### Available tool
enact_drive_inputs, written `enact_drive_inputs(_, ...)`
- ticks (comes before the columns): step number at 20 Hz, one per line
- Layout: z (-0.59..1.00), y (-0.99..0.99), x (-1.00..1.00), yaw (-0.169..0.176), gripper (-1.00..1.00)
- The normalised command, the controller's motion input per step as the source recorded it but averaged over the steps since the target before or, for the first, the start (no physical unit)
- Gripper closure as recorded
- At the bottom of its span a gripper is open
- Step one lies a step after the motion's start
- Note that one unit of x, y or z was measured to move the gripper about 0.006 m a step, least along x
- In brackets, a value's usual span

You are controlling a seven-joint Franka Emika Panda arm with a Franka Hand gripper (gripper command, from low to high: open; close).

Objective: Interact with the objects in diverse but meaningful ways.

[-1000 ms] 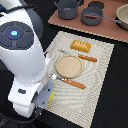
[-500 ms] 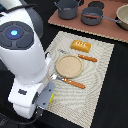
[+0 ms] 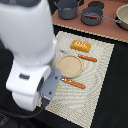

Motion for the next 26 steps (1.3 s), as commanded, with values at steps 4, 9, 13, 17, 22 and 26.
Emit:
enact_drive_inputs(4, 0.21, 0.83, -0.56, 0.000, 1.00)
enact_drive_inputs(9, 0.10, 0.85, -0.59, 0.000, 1.00)
enact_drive_inputs(13, 0.05, 0.88, -0.58, -0.001, 1.00)
enact_drive_inputs(17, 0.01, 0.82, -0.59, -0.001, 1.00)
enact_drive_inputs(22, -0.12, 0.70, -0.67, -0.002, 1.00)
enact_drive_inputs(26, -0.34, 0.58, -0.73, 0.000, 1.00)
